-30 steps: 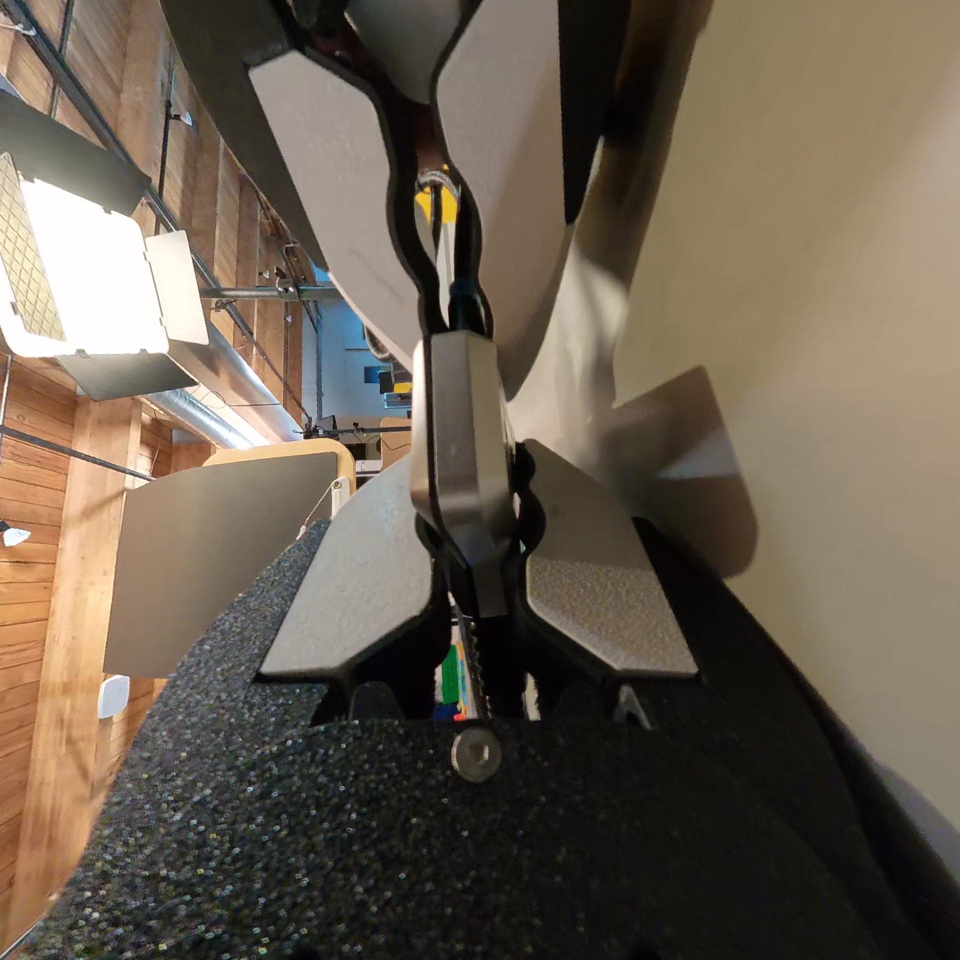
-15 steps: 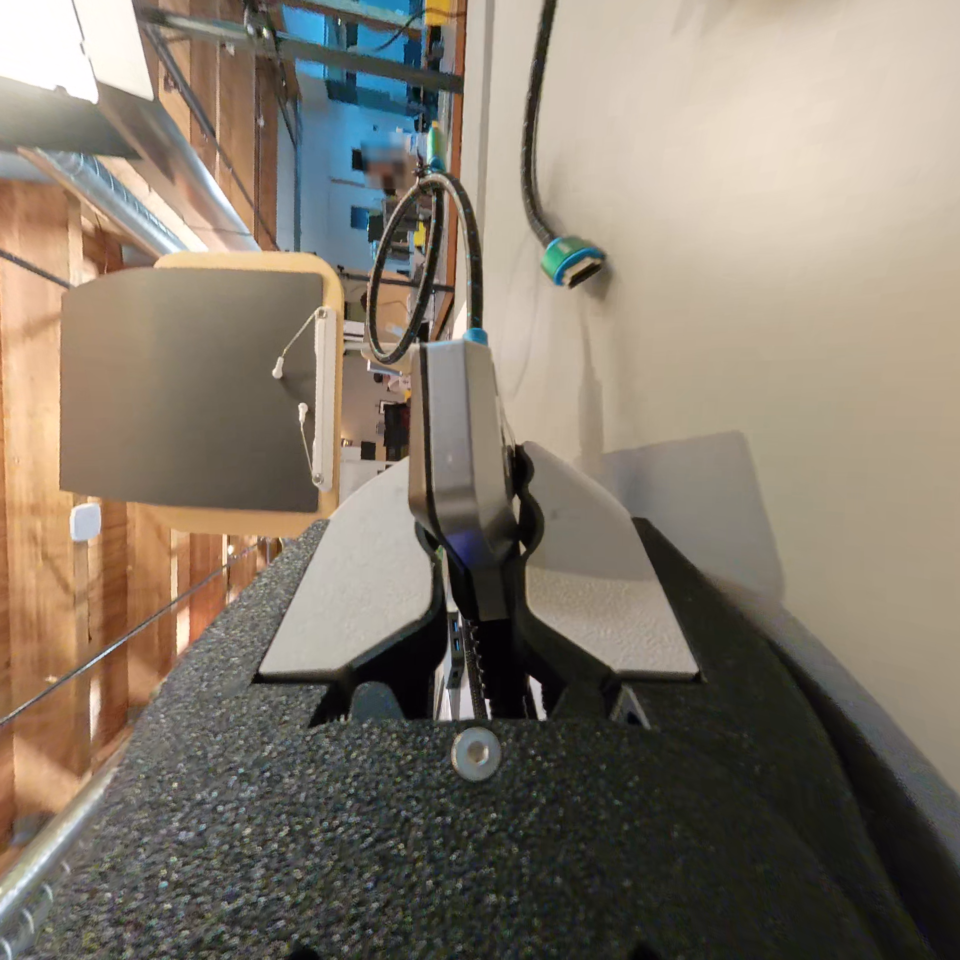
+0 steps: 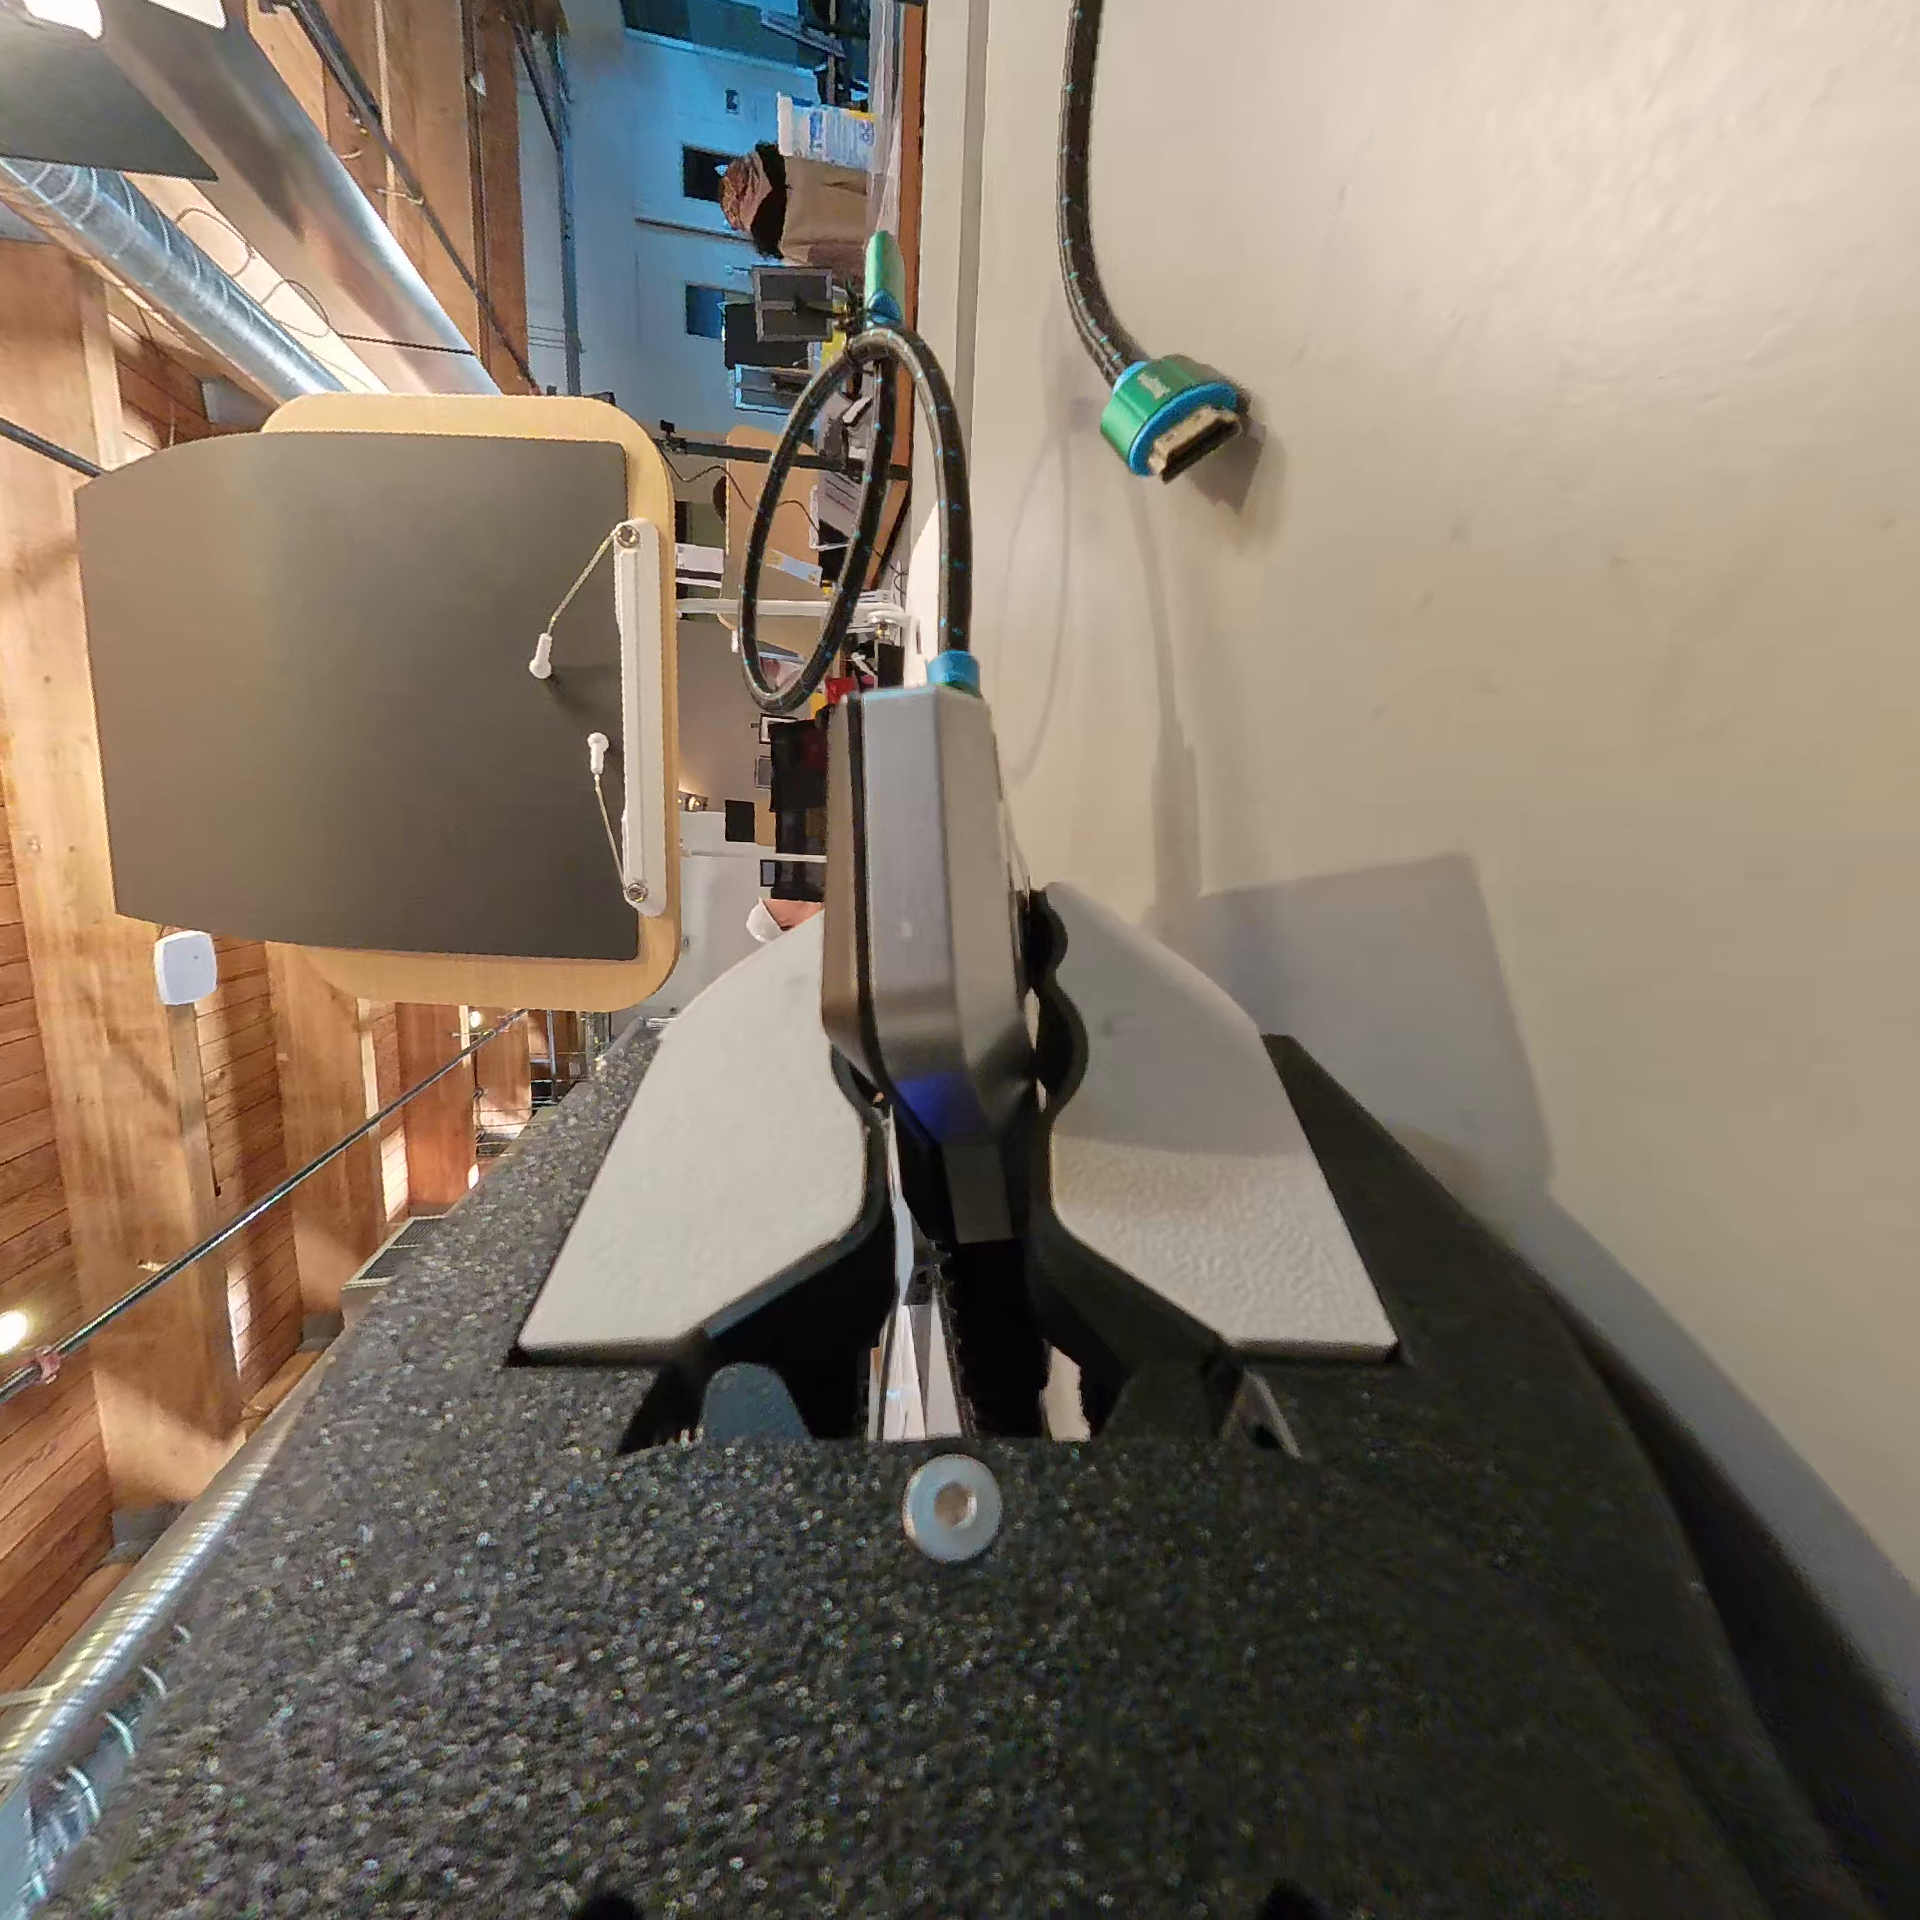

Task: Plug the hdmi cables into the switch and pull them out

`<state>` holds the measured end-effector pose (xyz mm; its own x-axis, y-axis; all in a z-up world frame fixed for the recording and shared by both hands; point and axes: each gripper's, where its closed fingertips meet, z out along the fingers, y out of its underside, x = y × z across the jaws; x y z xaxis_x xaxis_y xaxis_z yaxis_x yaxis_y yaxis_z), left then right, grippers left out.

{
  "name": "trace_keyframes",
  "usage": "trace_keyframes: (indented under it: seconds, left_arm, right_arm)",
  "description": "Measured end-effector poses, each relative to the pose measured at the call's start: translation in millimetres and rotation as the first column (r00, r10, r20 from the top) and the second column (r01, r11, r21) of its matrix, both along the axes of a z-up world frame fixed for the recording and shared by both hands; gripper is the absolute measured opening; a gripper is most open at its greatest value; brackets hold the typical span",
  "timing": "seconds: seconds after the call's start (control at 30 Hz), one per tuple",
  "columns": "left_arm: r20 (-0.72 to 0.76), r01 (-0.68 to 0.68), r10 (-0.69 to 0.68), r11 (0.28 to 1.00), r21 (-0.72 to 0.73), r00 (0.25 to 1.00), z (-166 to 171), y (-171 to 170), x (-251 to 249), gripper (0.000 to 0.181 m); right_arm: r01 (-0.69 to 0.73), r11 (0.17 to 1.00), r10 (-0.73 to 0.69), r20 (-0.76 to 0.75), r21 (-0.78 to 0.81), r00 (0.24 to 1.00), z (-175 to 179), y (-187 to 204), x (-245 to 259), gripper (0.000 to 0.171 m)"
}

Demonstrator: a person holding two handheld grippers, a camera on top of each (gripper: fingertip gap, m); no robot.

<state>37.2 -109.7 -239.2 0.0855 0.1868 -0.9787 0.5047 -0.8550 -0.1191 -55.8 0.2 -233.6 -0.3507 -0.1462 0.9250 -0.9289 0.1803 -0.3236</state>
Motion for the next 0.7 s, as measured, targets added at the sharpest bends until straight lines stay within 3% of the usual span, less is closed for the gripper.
trace_keyframes:
  seconds: [0.23,0.47,0.57,0.7]
  left_arm:
    - [0.006,0.009,-0.009,1.000,0.018,1.000,-3,4,-2,0.026]
    - [0.006,0.042,-0.042,0.999,0.010,0.999,-1,15,-1,0.026]
    - [0.006,0.053,-0.053,0.999,0.011,0.999,-1,18,0,0.026]
    - [-0.003,0.065,-0.065,0.998,0.018,0.998,1,19,-3,0.026]
  right_arm:
    - [0.052,0.984,-0.078,-0.149,-0.172,0.986,52,19,0,0.011]
    - [0.177,0.929,-0.197,-0.029,-0.326,0.980,155,71,-30,0.011]
    - [0.224,0.929,-0.235,0.000,-0.295,0.972,191,116,-57,0.011]
    - [0.237,0.960,-0.232,0.052,-0.149,0.971,199,177,-90,0.011]
